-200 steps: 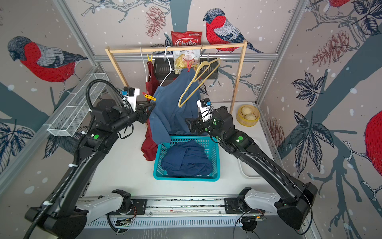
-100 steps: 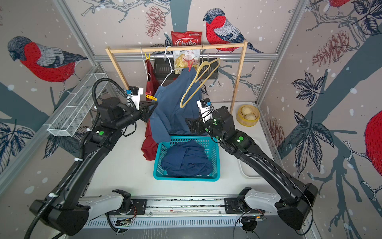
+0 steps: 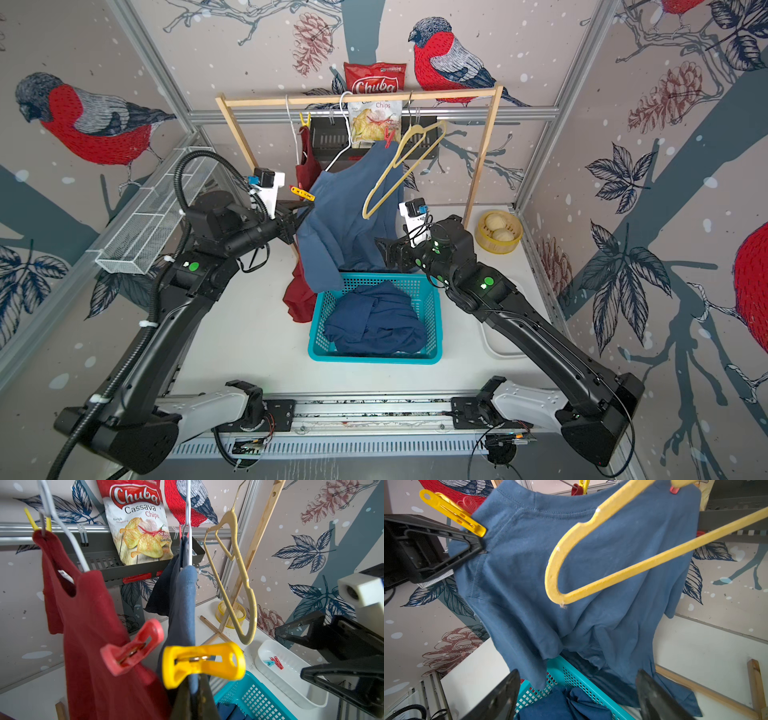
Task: Remove the clothespins securing t-shirts to the hanger
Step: Pick up the hanger from the clothes rail.
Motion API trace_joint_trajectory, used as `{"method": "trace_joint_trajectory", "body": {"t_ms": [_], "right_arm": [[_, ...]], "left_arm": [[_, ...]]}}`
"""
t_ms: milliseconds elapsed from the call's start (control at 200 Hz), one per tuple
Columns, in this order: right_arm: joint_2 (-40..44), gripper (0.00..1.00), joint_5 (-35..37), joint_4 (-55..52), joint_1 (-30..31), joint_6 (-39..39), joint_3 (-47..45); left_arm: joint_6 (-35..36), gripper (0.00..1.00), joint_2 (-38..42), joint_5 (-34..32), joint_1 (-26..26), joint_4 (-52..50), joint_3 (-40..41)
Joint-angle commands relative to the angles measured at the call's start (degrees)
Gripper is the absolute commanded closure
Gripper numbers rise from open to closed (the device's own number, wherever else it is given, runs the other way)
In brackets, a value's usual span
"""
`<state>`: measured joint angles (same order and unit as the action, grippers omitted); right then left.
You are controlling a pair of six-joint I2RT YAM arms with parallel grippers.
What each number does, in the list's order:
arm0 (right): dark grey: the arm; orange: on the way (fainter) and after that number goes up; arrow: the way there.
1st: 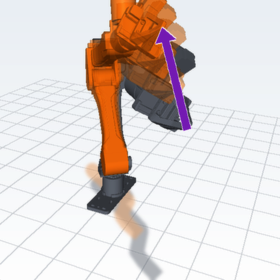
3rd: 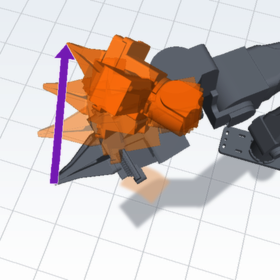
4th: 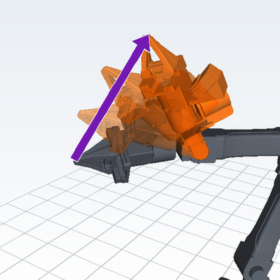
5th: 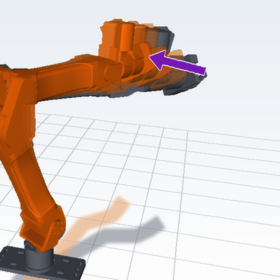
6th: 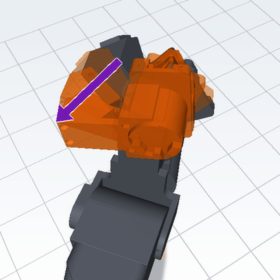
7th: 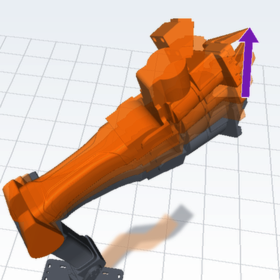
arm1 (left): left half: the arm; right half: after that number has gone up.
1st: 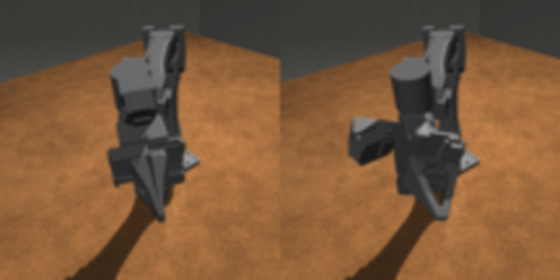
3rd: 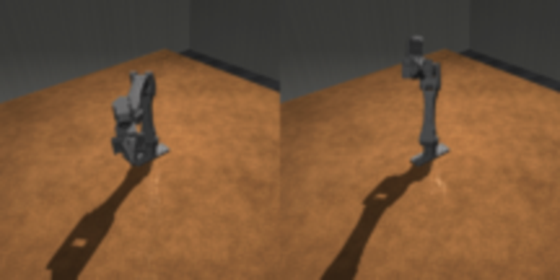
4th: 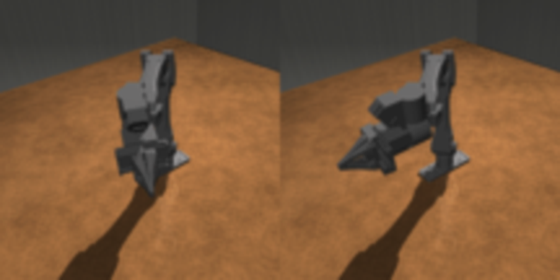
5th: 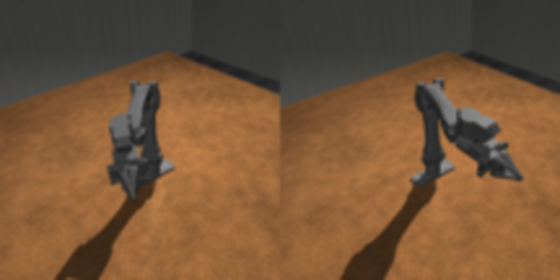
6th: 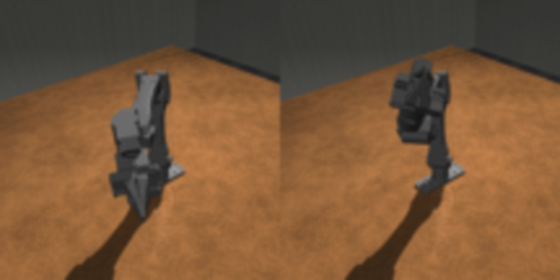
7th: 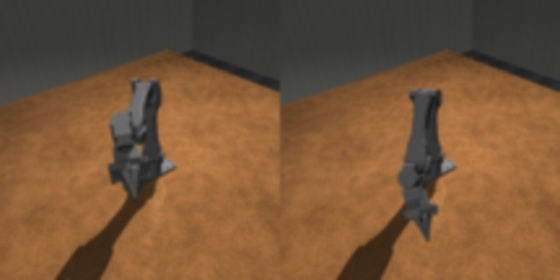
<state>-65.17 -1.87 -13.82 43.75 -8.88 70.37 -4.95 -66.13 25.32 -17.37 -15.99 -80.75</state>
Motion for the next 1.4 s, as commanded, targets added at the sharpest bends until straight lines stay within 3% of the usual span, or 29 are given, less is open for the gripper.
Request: {"method": "trace_joint_trajectory", "body": {"t_ms": [0, 495, 745, 1106, 1396], "right_arm": [[0.7, 0.14, 1.3, 1.6, 0.0, 1.0, -0.1], [3.0, 0.14, 2.0, 1.4, -0.1, 1.4, 0.5], [4.0, 0.14, 2.4, 0.2, -0.2, 1.4, 0.5], [6.0, 0.12, 3.3, -1.3, -0.8, 2.1, 2.3], [7.9, 0.11, -2.4, -6.2, -4.6, 1.6, 6.1]], "left_arm": [[0.9, 1.0, 1.7, 0.7, 0.2, 3.5, -2.1], [1.0, 1.0, 6.4, -3.0, 0.1, 1.7, -5.4], [1.0, 1.0, 11.9, -3.8, 0.8, 0.0, -0.1], [3.6, 1.0, 12.5, -4.3, 0.8, -10.1, -13.5], [4.0, 1.0, 15.5, -5.8, 0.8, -13.6, -18.4]]}}
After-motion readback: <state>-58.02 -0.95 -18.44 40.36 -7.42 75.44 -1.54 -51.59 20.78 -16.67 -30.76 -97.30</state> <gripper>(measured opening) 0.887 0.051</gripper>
